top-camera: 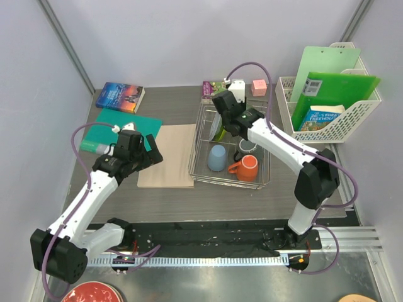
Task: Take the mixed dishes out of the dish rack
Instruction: Pick up the plate from the dish rack.
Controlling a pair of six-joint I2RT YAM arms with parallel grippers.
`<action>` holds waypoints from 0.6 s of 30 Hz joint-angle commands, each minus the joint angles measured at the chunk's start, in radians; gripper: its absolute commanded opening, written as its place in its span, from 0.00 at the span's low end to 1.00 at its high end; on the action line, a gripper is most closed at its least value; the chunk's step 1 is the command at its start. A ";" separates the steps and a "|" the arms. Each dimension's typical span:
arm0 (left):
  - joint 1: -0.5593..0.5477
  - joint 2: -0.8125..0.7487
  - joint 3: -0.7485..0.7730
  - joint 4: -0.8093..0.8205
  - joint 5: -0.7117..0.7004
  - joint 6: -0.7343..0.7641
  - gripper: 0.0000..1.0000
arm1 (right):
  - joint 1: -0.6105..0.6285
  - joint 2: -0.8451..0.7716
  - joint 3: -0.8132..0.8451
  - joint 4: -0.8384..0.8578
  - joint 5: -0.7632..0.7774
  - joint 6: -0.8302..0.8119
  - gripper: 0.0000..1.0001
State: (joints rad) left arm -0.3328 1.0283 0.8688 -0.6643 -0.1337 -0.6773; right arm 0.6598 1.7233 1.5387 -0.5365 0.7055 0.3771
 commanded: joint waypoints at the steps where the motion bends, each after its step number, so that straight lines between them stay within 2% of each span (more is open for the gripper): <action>1: -0.003 0.006 0.026 0.002 0.006 -0.010 1.00 | 0.004 0.035 0.103 -0.056 0.052 0.022 0.44; 8: -0.003 -0.005 0.022 -0.001 0.009 -0.010 1.00 | 0.004 0.093 0.104 -0.060 0.014 0.043 0.44; 18: -0.003 -0.005 0.021 -0.001 0.008 -0.011 1.00 | 0.004 0.148 0.084 0.021 -0.024 0.062 0.44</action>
State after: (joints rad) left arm -0.3328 1.0328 0.8688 -0.6666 -0.1329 -0.6804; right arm 0.6598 1.8736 1.6119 -0.5701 0.6853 0.4194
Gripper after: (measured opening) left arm 0.996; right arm 0.441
